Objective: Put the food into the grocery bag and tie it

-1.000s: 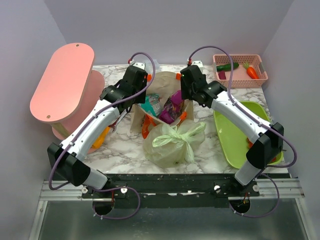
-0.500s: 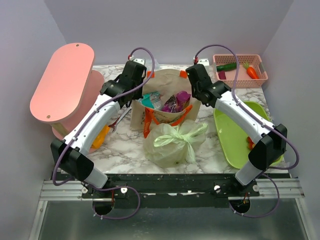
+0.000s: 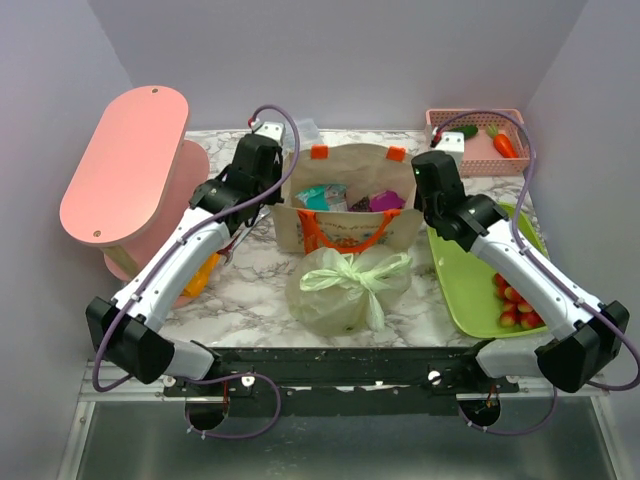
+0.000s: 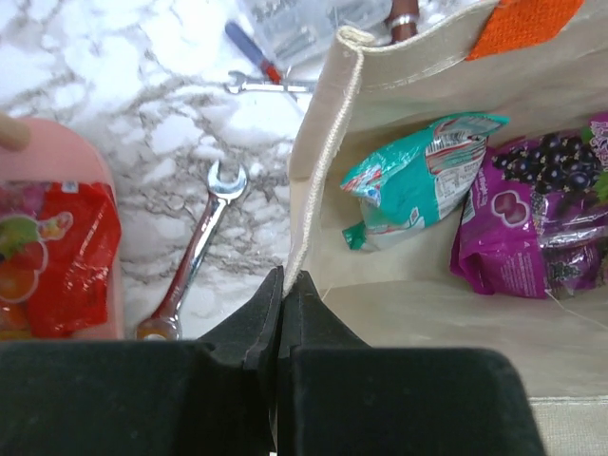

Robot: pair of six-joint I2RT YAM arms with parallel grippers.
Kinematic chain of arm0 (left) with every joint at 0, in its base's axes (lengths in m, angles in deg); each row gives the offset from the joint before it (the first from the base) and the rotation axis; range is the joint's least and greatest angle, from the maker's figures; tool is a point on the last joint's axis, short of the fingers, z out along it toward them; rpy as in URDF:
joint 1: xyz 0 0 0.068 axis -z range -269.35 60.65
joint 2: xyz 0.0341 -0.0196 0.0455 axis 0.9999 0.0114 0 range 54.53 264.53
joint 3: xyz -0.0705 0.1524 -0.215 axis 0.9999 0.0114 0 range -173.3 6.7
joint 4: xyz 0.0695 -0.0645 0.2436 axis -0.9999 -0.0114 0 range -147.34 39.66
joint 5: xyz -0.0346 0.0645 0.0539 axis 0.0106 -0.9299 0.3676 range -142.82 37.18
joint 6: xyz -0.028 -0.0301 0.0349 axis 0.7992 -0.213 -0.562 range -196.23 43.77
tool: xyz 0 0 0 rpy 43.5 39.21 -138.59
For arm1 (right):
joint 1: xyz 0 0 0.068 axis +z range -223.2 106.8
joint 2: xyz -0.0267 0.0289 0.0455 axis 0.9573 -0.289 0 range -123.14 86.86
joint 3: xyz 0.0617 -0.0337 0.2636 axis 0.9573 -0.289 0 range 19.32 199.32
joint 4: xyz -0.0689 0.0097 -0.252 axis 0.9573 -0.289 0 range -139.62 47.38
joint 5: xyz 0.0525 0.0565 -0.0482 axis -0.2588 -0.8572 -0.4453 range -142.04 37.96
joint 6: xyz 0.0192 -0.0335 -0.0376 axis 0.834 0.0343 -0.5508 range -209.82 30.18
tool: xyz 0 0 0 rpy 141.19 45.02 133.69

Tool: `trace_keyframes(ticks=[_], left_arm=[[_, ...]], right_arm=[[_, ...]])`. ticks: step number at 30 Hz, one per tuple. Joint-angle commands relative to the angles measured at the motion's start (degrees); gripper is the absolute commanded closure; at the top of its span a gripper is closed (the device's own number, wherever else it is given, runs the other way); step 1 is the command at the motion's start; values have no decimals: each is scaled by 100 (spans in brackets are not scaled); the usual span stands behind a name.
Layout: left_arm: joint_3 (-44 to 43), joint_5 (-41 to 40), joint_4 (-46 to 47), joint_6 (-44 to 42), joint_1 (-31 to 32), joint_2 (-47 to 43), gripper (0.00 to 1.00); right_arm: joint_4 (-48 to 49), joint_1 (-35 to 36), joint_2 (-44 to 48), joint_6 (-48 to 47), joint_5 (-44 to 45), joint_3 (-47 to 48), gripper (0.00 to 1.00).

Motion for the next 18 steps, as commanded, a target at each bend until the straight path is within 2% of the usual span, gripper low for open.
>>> trace_keyframes(ticks=[1, 5, 11, 16, 18], left_arm=[[951, -55, 658, 230, -112, -459, 100], [1499, 106, 824, 403, -102, -632, 100], [1624, 248, 839, 463, -104, -775, 100], [1624, 323, 815, 436, -104, -883, 92], [1674, 349, 791, 403, -108, -956, 86]], right_arm=[[109, -61, 112, 510, -157, -721, 99], [52, -64, 158, 605, -293, -951, 99], [-163, -65, 211, 333, -595, -692, 98], [-456, -63, 420, 41, -1323, -282, 74], [-564, -62, 559, -96, -1485, -94, 58]])
